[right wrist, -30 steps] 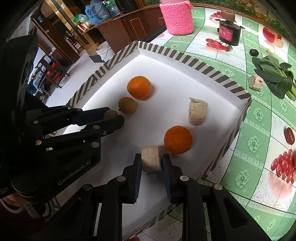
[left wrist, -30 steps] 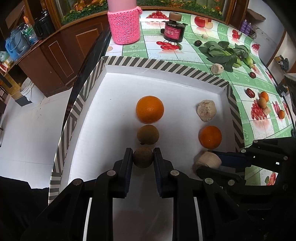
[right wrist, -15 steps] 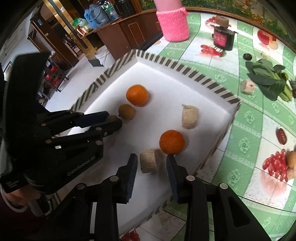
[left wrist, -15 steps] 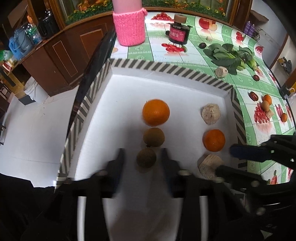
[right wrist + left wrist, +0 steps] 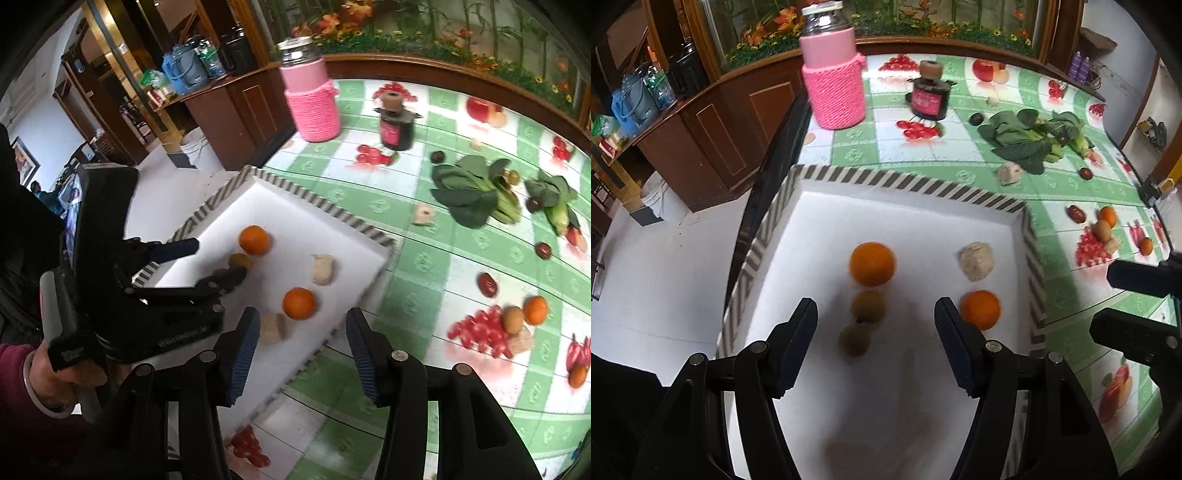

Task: Organize fruits
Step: 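Open the left tool to release the brown fruit while the right tool releases the cube, then withdraw both tools from the tray toward the fruits on the cloth, then grasp a red date with the left tool while the right tool grasps a brown textured cube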

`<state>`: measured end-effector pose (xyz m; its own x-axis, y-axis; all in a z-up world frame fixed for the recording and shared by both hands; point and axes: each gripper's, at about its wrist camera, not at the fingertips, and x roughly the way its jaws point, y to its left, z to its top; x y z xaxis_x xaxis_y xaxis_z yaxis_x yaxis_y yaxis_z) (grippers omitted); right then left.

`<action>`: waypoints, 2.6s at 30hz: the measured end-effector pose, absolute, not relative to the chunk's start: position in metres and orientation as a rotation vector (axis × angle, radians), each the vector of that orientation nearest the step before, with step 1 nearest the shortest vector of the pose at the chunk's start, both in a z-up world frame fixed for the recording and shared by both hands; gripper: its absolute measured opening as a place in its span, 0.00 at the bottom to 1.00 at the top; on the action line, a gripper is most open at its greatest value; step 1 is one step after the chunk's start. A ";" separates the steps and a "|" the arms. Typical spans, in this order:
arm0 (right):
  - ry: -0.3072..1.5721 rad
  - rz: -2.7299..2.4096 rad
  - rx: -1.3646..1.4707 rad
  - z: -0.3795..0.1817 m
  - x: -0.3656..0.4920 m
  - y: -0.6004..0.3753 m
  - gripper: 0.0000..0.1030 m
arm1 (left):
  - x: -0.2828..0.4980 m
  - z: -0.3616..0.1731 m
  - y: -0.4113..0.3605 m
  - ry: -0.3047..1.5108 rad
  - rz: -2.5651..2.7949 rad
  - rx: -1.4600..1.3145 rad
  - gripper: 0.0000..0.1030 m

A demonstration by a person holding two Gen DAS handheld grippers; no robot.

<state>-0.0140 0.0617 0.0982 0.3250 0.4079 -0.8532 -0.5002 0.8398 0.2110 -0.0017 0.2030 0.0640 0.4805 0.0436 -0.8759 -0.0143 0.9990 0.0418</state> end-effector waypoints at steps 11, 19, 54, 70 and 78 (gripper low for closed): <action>1.143 0.411 0.003 0.076 -0.016 -0.031 0.50 | 0.007 0.076 0.142 1.050 -0.066 0.049 0.63; 1.130 0.291 0.077 0.067 -0.012 -0.095 0.52 | 0.021 0.076 0.089 1.047 -0.147 0.081 0.63; 1.115 0.389 0.015 0.022 0.055 -0.131 0.31 | 0.095 0.039 0.009 1.112 -0.295 0.107 0.63; 1.136 0.382 0.105 0.023 0.045 -0.152 0.31 | 0.111 0.018 -0.012 1.149 -0.387 0.154 0.62; 1.135 0.384 0.121 0.022 0.043 -0.151 0.31 | 0.114 0.017 -0.015 1.131 -0.379 0.170 0.25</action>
